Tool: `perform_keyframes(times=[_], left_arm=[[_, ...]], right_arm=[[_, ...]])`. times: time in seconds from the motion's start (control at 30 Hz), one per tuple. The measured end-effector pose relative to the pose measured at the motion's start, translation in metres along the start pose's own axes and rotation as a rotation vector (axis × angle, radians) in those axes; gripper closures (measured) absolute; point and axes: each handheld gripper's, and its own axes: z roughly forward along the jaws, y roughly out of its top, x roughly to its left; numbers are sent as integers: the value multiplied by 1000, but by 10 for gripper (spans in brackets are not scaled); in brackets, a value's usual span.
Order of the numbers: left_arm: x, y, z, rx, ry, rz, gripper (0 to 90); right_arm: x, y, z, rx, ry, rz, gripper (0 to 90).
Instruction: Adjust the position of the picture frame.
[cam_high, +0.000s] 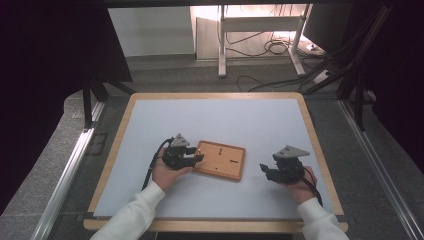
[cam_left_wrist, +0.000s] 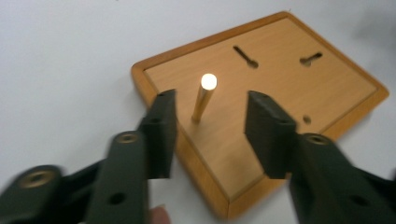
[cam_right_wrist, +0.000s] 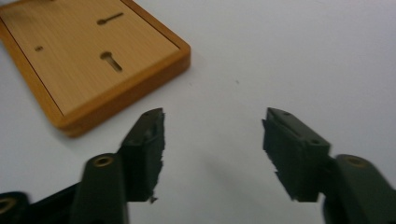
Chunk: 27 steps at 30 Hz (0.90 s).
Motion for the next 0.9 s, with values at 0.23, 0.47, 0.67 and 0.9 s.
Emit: perform_keyframes(times=[0.23, 0.47, 0.67, 0.9], left_arm=[[2, -10, -14, 26, -18, -15, 371], [4, -18, -17, 44, -16, -6, 338], [4, -22, -21, 36, -14, -9, 335], [8, -25, -21, 32, -8, -21, 327]], right_arm=[[3, 27, 27, 28, 57, -68, 787], [0, 59, 68, 65, 90, -102, 900], [-7, 69, 89, 55, 109, -72, 900], [-13, 66, 106, 73, 131, -69, 900]])
